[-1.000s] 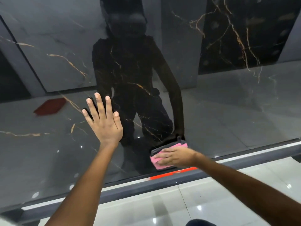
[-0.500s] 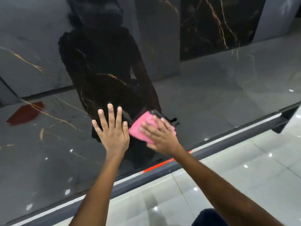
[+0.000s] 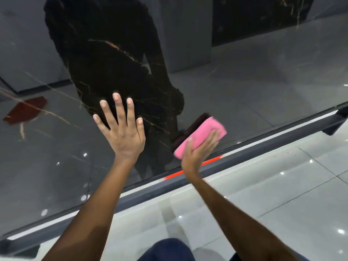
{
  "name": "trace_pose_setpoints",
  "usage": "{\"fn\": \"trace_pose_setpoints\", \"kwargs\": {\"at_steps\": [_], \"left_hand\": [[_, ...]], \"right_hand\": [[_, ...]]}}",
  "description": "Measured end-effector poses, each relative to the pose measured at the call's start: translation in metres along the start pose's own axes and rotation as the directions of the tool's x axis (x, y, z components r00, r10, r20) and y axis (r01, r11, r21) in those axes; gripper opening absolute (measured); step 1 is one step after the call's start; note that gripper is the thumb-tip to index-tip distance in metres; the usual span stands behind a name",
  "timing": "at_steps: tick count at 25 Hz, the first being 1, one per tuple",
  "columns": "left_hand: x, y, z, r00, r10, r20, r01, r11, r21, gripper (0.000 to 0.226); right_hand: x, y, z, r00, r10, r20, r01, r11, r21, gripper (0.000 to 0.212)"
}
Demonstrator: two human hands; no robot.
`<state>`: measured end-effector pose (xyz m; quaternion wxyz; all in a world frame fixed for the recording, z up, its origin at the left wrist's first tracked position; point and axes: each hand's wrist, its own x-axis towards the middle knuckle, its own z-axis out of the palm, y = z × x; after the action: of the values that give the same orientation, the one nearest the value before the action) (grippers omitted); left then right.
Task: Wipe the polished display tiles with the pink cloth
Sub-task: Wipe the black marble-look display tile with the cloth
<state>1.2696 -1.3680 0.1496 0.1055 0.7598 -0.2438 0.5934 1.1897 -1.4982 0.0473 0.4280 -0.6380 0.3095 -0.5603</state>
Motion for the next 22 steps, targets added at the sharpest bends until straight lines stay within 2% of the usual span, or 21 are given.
{"fn": "trace_pose_setpoints", "kwargs": {"at_steps": [1,2,4,6,7,8,11,12,14,16,19,21,22], "left_hand": [[0.002,0.000,-0.003,1.000,-0.014,0.005,0.014,1.000,-0.021,0.059],[0.001,0.000,-0.005,1.000,-0.020,0.008,0.020,0.999,-0.035,0.059],[0.001,-0.002,-0.005,0.999,-0.033,0.029,0.034,0.999,-0.039,0.060],[0.000,-0.001,-0.004,0.998,-0.058,0.038,0.061,0.996,-0.064,0.054],[0.000,0.000,-0.003,0.998,-0.051,0.025,0.053,0.997,-0.065,0.052],[-0.002,0.001,-0.002,0.999,-0.037,0.008,0.037,0.998,-0.044,0.051],[0.000,0.001,0.002,0.999,-0.040,-0.013,0.041,0.999,0.005,0.051],[0.001,0.001,0.002,0.999,-0.041,-0.018,0.041,0.999,-0.002,0.051],[0.001,0.001,-0.001,0.999,-0.045,-0.021,0.045,0.999,-0.001,0.051],[0.001,0.002,-0.003,0.998,-0.063,-0.012,0.063,0.998,-0.016,0.051],[0.000,0.004,-0.005,0.997,-0.068,0.028,0.069,0.997,-0.029,0.051],[0.000,0.009,-0.008,0.994,-0.093,0.057,0.094,0.995,-0.017,0.050],[0.001,0.014,-0.013,0.989,-0.129,0.073,0.133,0.989,-0.057,0.049]], "right_hand": [[-0.038,0.006,0.000,0.985,-0.074,0.159,0.082,0.996,-0.042,0.071],[-0.044,0.012,0.000,0.977,-0.056,0.207,0.068,0.996,-0.054,0.071],[0.021,0.027,-0.004,0.994,0.108,0.033,-0.110,0.992,0.060,0.072],[0.104,0.052,-0.029,0.904,0.405,-0.137,-0.378,0.907,0.188,0.075],[0.134,0.072,-0.042,0.854,0.498,-0.152,-0.468,0.862,0.196,0.076],[0.146,0.086,-0.051,0.821,0.561,-0.107,-0.529,0.818,0.226,0.077],[0.089,0.056,-0.032,0.775,0.628,-0.070,-0.597,0.765,0.244,0.075],[0.056,0.028,-0.017,0.800,0.596,-0.068,-0.570,0.791,0.220,0.072],[0.008,-0.020,-0.002,0.894,0.446,0.032,-0.445,0.882,0.154,0.073],[0.042,-0.027,-0.011,0.945,0.325,0.027,-0.326,0.939,0.110,0.077],[0.157,-0.004,-0.037,0.985,0.104,-0.137,-0.101,0.995,0.025,0.085],[0.167,-0.032,-0.041,0.995,0.061,-0.073,-0.060,0.998,0.007,0.083],[0.140,-0.050,-0.034,1.000,-0.031,0.003,0.031,0.998,-0.058,0.080]]}}
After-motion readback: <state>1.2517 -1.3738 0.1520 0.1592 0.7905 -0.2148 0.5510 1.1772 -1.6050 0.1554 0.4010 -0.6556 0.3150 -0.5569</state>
